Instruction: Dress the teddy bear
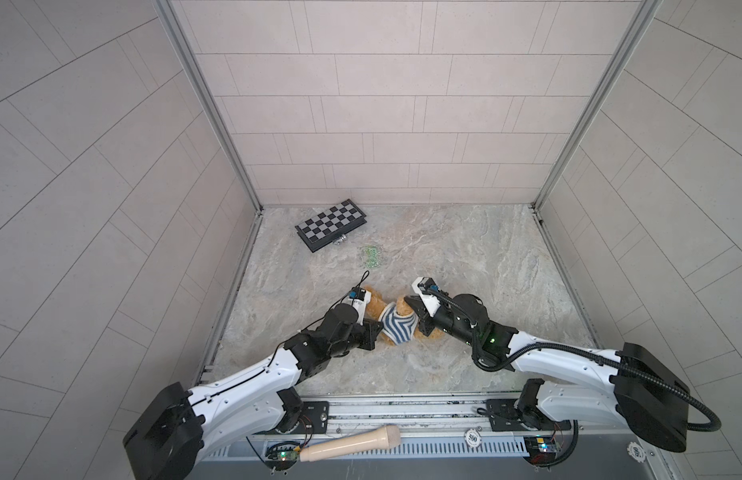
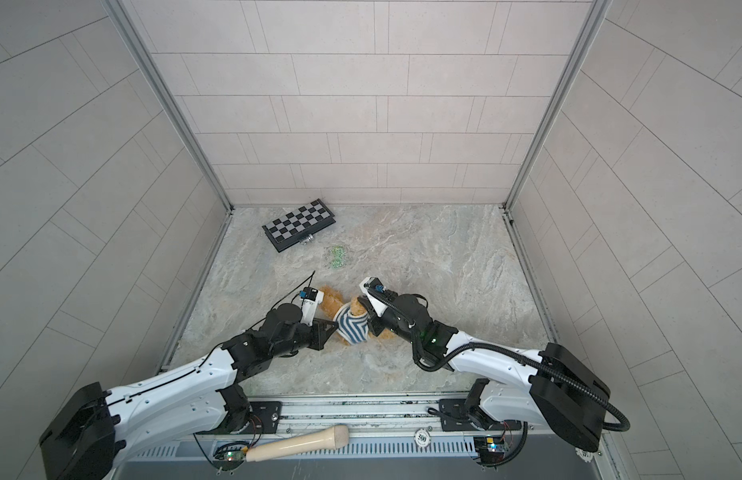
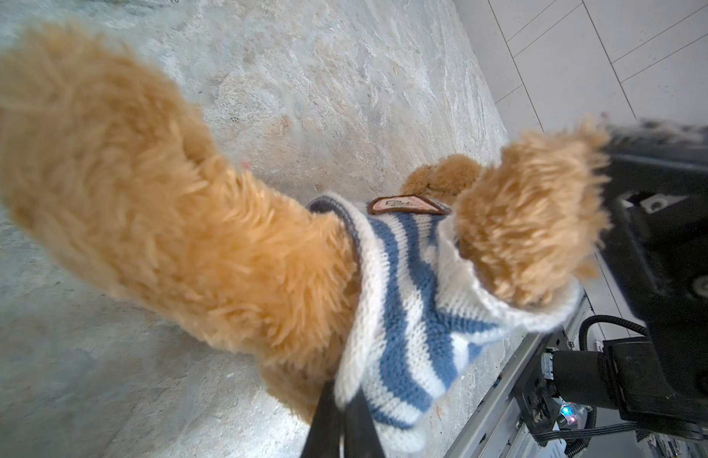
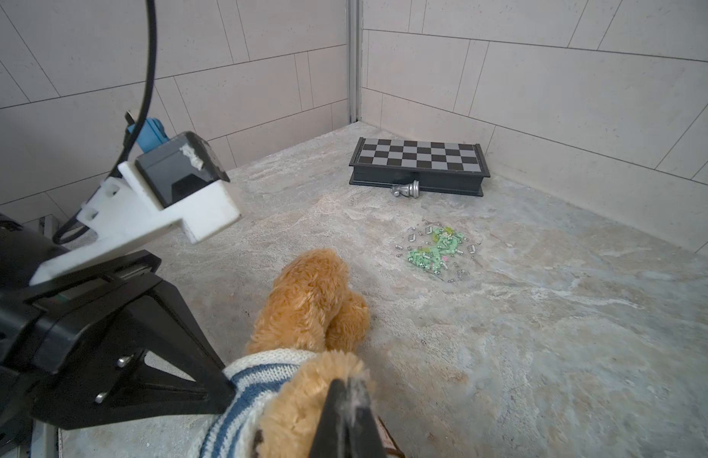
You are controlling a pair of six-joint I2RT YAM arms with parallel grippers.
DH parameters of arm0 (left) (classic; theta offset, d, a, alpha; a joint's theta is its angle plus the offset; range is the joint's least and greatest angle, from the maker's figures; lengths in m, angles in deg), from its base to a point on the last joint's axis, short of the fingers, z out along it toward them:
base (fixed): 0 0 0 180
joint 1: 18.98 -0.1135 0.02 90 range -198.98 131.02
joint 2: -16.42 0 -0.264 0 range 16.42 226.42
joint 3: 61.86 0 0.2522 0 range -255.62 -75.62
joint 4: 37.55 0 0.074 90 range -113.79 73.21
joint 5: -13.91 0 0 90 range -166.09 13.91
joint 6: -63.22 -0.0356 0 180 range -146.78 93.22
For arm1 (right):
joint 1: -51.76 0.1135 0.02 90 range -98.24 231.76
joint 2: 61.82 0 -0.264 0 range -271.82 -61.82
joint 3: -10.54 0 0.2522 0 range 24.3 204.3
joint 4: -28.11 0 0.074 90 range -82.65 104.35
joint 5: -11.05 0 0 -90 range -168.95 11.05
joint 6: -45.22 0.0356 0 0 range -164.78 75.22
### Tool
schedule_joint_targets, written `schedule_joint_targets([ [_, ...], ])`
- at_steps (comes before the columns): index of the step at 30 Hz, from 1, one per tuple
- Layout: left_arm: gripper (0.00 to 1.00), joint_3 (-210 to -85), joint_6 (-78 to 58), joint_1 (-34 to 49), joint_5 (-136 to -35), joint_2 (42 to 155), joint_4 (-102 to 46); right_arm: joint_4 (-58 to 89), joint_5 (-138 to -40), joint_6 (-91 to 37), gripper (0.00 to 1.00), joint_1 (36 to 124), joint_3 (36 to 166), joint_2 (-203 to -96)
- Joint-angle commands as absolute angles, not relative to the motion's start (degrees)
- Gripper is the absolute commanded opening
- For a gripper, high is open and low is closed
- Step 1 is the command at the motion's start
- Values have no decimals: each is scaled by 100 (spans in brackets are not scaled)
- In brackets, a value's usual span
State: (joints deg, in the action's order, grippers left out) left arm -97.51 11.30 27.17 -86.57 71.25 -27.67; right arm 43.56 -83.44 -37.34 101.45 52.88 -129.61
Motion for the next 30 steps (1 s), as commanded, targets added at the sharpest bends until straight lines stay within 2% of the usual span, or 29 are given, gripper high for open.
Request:
schedule_joint_targets([
  [1, 0, -9741, 1104, 2750, -8650, 7036, -2851, 4281, -8447, -3755, 0, 10107, 5206, -12835],
  [6, 12, -9801, 968, 2751, -8339, 6736, -2204, 4502, -9580, -4061, 0, 10098, 5179, -12853],
  [10, 27, -9918, 854, 2738, -8094, 6307, -1616, 4388, -9705, -4207, 0, 10068, 5211, -13040],
  [12, 31, -10031, 791, 2742, -7983, 6126, -1341, 4448, -10002, -4221, 0, 10029, 5169, -13072],
  [16, 28, -10348, 645, 2723, -7986, 6116, -1132, 4645, -10364, -4181, 0, 10019, 5010, -13046],
  [20, 27, -10687, 544, 2723, -8190, 6426, -1341, 4468, -10295, -4214, 0, 10019, 4885, -12990],
  [23, 26, -10894, 465, 2725, -8321, 6845, -1611, 4391, -10251, -4213, 0, 10019, 4758, -12819],
  [30, 15, -11094, 520, 2873, -8685, 8073, -2218, 4097, -9907, -4250, 0, 10019, 4551, -12344],
])
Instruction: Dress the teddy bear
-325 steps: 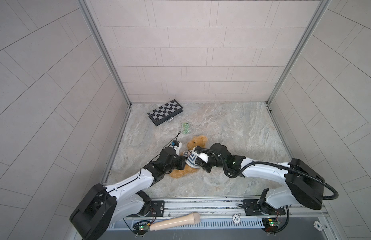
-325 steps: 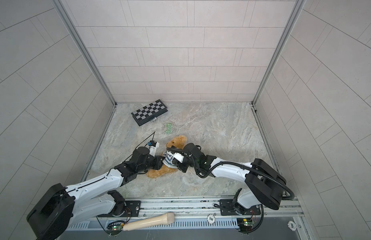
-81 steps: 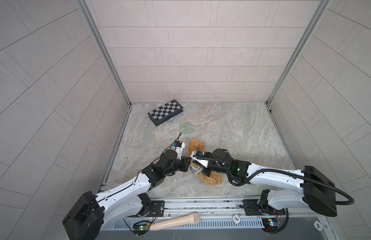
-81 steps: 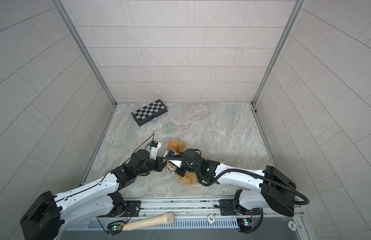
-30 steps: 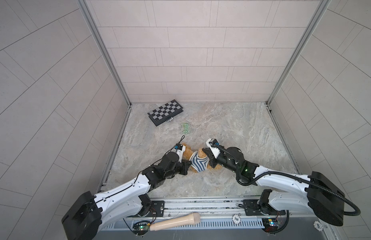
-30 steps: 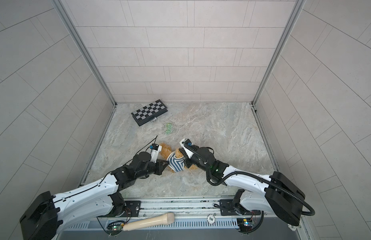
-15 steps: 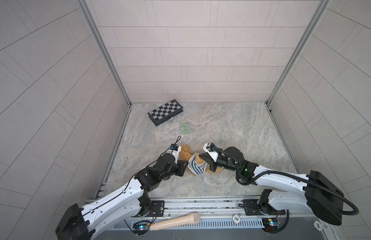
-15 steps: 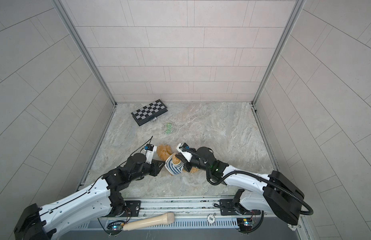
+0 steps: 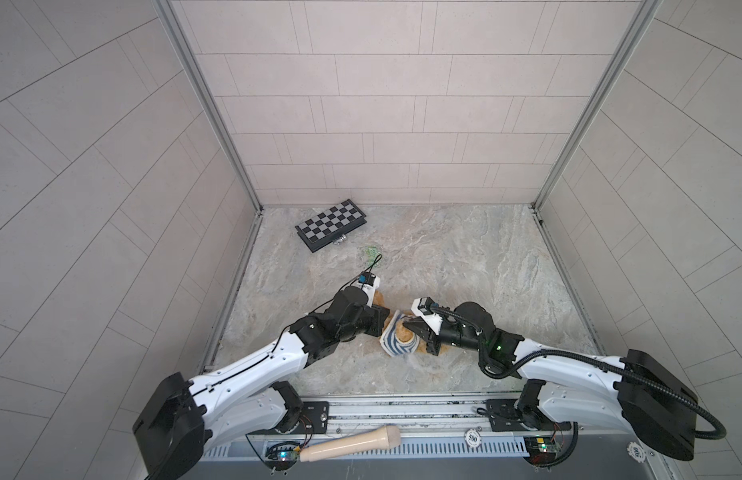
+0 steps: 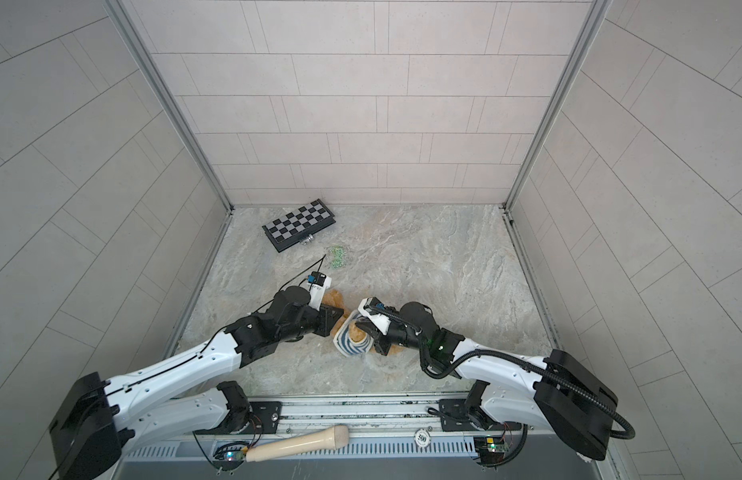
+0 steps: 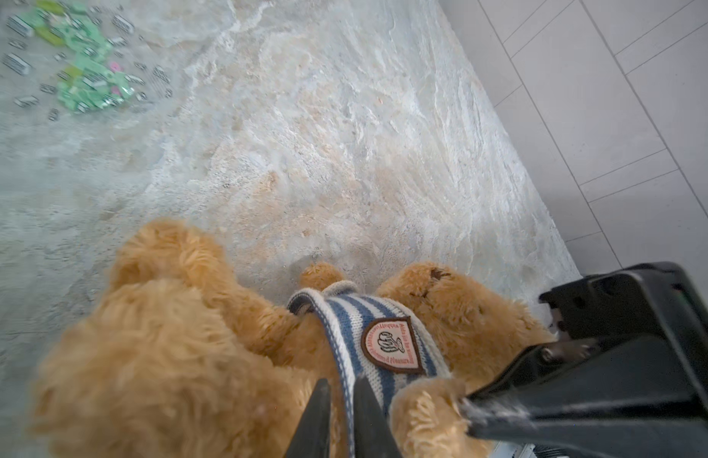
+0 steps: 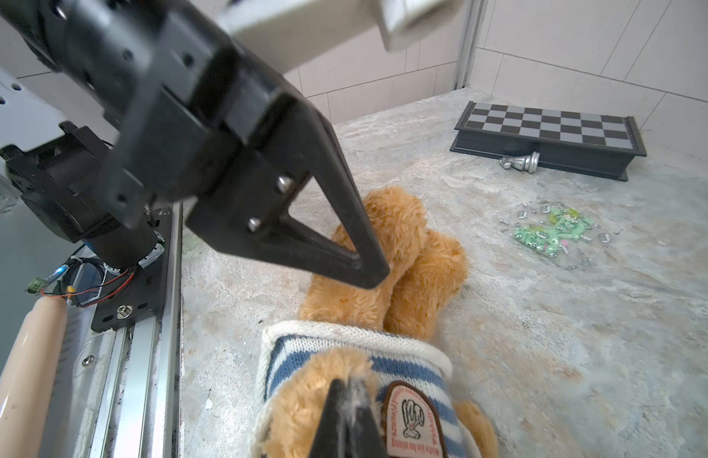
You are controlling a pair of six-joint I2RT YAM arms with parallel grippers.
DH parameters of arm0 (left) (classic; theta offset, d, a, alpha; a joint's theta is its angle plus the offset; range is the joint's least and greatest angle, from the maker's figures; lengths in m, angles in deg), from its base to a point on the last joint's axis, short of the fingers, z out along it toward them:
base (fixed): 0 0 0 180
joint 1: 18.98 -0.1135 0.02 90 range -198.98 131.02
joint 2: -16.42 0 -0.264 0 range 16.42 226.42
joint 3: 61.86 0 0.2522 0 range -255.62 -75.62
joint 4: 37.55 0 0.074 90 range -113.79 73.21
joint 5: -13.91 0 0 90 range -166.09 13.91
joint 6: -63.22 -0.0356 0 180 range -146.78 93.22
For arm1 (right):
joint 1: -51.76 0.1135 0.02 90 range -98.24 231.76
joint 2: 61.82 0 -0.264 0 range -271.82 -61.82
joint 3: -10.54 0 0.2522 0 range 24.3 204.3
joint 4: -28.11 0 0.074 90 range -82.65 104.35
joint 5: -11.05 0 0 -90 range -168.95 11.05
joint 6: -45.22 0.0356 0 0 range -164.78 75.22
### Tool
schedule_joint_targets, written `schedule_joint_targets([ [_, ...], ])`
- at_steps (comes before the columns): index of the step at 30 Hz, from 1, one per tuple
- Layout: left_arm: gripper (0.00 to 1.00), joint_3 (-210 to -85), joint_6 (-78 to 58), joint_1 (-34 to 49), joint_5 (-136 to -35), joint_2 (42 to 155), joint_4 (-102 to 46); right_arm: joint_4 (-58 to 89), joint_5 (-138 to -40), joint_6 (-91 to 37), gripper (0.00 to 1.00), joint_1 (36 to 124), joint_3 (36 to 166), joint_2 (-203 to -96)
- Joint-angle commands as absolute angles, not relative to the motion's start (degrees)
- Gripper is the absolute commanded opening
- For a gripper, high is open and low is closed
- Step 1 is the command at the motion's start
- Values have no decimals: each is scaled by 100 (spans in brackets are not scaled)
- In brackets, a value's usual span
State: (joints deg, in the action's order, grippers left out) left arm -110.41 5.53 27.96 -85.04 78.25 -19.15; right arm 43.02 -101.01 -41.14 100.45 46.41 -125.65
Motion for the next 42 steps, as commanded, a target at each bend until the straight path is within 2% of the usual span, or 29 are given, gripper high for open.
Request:
schedule_joint_targets([
  [1, 15, -11043, 554, 2880, -8718, 8145, -2315, 4094, -9864, -4248, 0, 10011, 4527, -12266],
  [8, 15, -10820, 626, 3020, -8490, 8470, -2406, 3800, -9445, -4175, 0, 9835, 4725, -12030],
  [16, 13, -10564, 724, 3022, -8417, 8465, -2554, 3705, -9785, -3976, 2, 9608, 5137, -12406],
  [19, 13, -10513, 761, 3018, -8426, 8395, -2594, 3693, -9549, -3929, 10, 9606, 4993, -12224],
  [22, 12, -10454, 814, 3024, -8480, 8362, -2679, 3300, -9550, -4110, 29, 9618, 4933, -11905],
  [29, 11, -10378, 907, 3020, -8560, 8431, -2878, 2462, -9784, -4476, 58, 9887, 4970, -11104],
  [33, 10, -10361, 974, 3020, -8573, 8446, -2976, 2180, -10236, -4583, 61, 9902, 5178, -11271],
  [38, 10, -10392, 969, 3023, -8567, 8410, -2933, 2180, -9869, -4606, 62, 9928, 5401, -11902],
  [42, 9, -10404, 965, 3023, -8576, 8401, -2898, 2495, -10154, -4549, 60, 9971, 5533, -12280],
])
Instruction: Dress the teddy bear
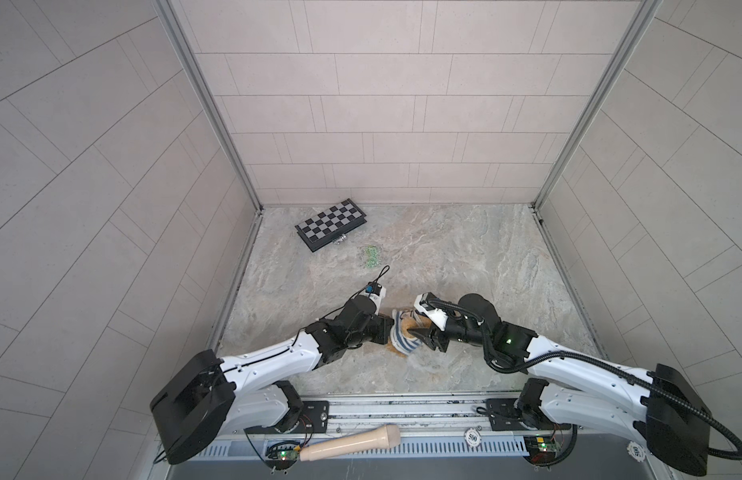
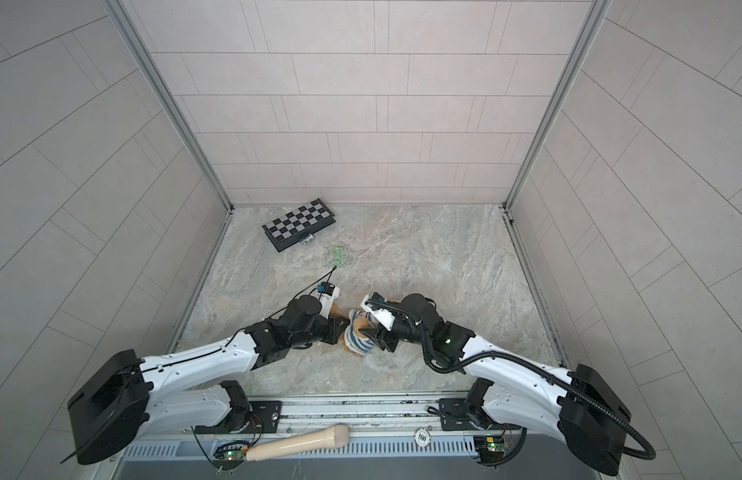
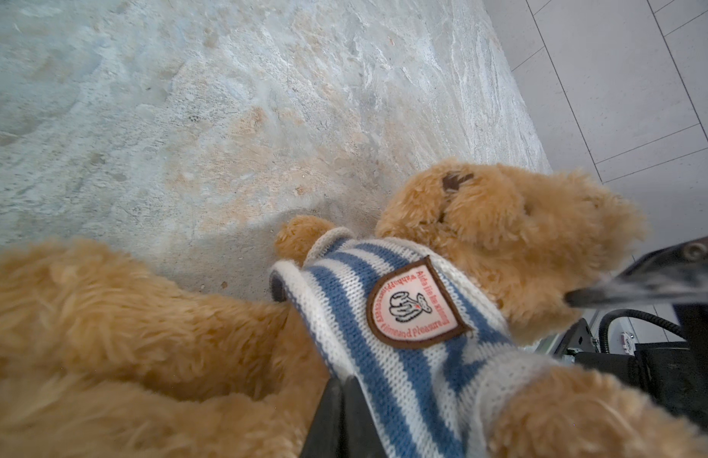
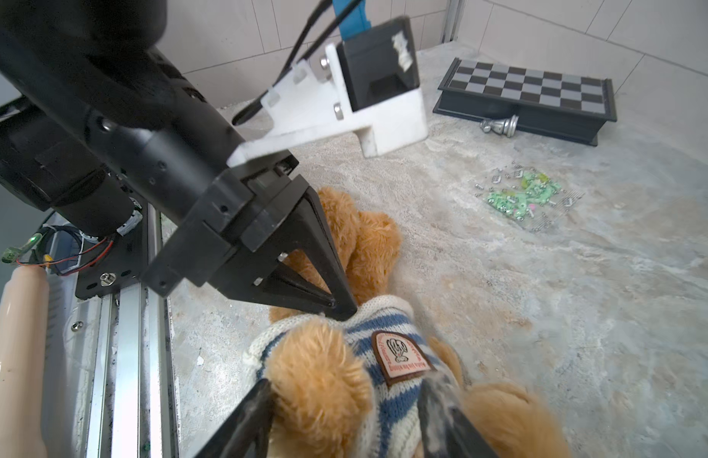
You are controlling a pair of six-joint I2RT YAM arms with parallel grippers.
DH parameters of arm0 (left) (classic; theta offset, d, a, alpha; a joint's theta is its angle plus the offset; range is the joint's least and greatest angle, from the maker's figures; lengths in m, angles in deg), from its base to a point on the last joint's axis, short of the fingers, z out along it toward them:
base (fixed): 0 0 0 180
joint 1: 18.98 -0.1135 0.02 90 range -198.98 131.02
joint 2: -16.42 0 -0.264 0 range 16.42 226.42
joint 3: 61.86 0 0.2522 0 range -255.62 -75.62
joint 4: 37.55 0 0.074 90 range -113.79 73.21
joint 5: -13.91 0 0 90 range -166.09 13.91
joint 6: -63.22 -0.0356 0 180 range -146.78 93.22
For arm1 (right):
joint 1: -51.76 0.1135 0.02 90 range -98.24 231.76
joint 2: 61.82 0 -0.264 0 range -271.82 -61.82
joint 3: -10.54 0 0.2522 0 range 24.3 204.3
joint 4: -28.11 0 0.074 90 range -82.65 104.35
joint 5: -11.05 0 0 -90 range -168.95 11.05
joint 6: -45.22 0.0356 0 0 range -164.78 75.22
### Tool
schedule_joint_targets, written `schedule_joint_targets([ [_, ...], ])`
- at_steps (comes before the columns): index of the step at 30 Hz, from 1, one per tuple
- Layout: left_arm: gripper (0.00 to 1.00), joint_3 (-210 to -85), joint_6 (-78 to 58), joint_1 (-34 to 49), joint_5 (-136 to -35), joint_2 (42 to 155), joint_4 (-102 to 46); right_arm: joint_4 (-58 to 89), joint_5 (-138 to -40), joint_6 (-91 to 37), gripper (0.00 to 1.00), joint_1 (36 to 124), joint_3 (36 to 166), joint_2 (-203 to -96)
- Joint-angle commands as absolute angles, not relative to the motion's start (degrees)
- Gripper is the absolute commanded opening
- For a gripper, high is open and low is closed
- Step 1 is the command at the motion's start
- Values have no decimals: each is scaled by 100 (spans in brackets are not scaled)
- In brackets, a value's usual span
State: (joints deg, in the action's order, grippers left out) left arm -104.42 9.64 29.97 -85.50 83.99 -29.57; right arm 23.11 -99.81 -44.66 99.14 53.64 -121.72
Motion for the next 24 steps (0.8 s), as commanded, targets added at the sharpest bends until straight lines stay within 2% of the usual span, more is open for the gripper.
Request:
schedule_joint_targets([
  [1, 9, -10411, 957, 3023, -8571, 8393, -2889, 2596, -10187, -4536, 60, 10000, 5540, -12348],
  [3, 9, -10410, 954, 3024, -8562, 8393, -2887, 2712, -10243, -4498, 58, 10019, 5552, -12488],
  [4, 9, -10401, 960, 3019, -8567, 8392, -2901, 2760, -10277, -4468, 54, 10019, 5565, -12558],
  [8, 8, -10350, 967, 3024, -8585, 8385, -2950, 2605, -10346, -4474, 28, 10019, 5677, -12737],
  [11, 8, -10300, 993, 3021, -8570, 8392, -2955, 2580, -10324, -4507, 13, 10019, 5628, -12620],
  [13, 7, -10272, 998, 3018, -8559, 8401, -2950, 2589, -10147, -4496, 7, 10019, 5577, -12471],
  [17, 6, -10176, 1028, 3017, -8561, 8401, -3053, 2635, -9507, -4348, 0, 9968, 5524, -12121],
  [24, 6, -10057, 1101, 3085, -8726, 8397, -3365, 3684, -8974, -3774, 0, 9834, 5591, -12269],
])
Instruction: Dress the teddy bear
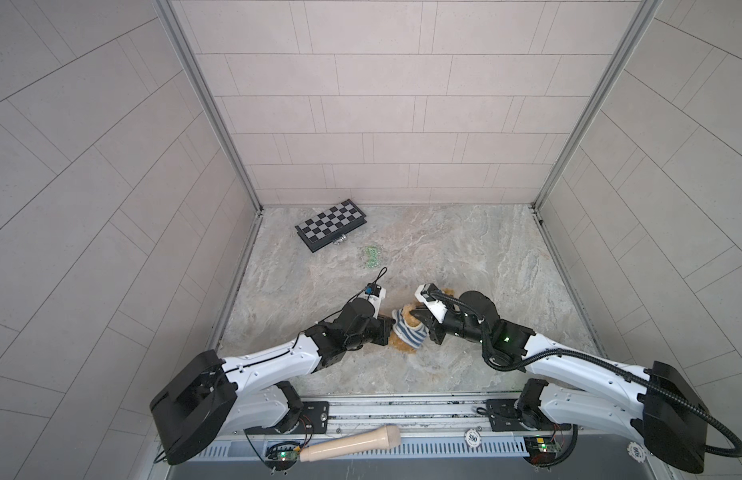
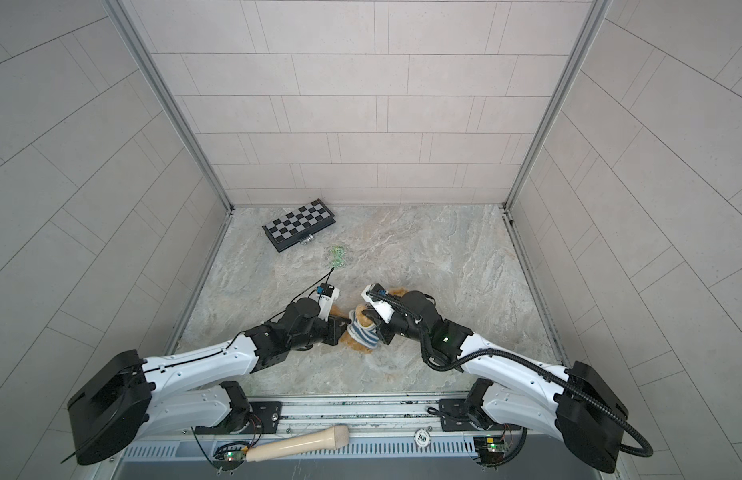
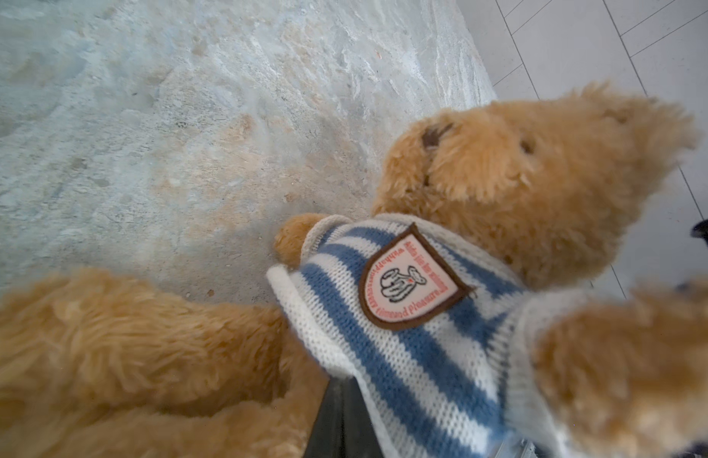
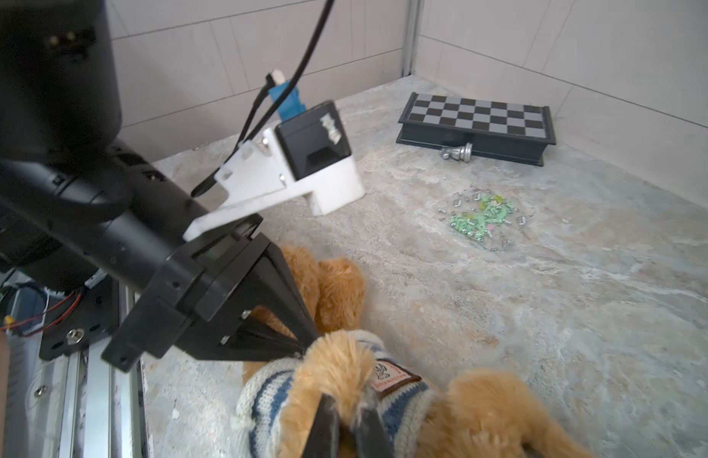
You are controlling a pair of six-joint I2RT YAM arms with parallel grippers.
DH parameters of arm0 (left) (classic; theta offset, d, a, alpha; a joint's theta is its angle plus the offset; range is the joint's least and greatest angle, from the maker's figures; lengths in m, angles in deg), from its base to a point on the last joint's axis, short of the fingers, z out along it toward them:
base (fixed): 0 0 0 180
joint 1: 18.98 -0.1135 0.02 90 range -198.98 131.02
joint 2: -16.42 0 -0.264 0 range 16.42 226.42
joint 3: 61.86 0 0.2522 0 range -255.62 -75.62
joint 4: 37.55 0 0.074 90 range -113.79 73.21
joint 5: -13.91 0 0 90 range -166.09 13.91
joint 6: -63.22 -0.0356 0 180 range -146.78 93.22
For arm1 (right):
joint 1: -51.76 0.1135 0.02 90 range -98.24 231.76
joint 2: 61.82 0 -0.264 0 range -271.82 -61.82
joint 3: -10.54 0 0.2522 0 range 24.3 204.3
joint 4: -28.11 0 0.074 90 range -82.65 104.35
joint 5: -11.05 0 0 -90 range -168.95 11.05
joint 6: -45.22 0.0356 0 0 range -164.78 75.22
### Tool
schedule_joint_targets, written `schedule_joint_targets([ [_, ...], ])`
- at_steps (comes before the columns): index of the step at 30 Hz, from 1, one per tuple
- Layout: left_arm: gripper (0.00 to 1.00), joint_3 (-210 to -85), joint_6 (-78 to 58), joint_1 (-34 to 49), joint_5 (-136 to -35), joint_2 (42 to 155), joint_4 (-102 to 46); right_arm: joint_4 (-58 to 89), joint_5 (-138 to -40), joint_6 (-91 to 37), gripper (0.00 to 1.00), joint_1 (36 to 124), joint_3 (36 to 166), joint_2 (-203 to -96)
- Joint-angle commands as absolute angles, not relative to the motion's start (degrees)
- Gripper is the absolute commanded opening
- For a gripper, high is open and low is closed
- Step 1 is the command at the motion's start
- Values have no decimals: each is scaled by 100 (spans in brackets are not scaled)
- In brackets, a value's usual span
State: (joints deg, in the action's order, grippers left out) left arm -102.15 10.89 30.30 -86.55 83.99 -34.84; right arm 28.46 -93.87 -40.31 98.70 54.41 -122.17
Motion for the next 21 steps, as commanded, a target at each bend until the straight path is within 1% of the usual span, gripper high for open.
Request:
schedule_joint_targets([
  [1, 6, -10042, 1104, 3079, -8709, 8331, -3344, 3770, -8963, -3722, 0, 9834, 5627, -12341],
  [4, 7, -10042, 1064, 3079, -8625, 8012, -3119, 4006, -9008, -3653, 0, 9834, 5638, -12426],
  [6, 8, -10087, 1006, 3078, -8531, 7691, -2851, 4007, -9006, -3659, 0, 9832, 5645, -12416],
  [8, 16, -10199, 926, 3076, -8428, 7345, -2550, 3966, -8993, -3674, 0, 9832, 5647, -12392],
  [10, 32, -10341, 836, 3078, -8309, 7029, -2238, 3971, -8971, -3666, 0, 9823, 5610, -12371],
  [11, 39, -10414, 821, 3095, -8285, 6944, -2145, 3975, -8981, -3665, 0, 9825, 5594, -12369],
  [12, 44, -10480, 812, 3118, -8274, 6855, -2064, 3984, -8975, -3661, 0, 9826, 5579, -12369],
  [13, 46, -10548, 811, 3166, -8245, 6787, -2001, 3998, -8969, -3653, 0, 9821, 5563, -12362],
  [17, 45, -10729, 832, 3363, -8236, 6737, -2028, 4165, -9008, -3607, 0, 9808, 5497, -12309],
  [21, 42, -10823, 984, 3420, -8308, 7082, -2316, 4341, -9205, -3583, 0, 9808, 5471, -12292],
])
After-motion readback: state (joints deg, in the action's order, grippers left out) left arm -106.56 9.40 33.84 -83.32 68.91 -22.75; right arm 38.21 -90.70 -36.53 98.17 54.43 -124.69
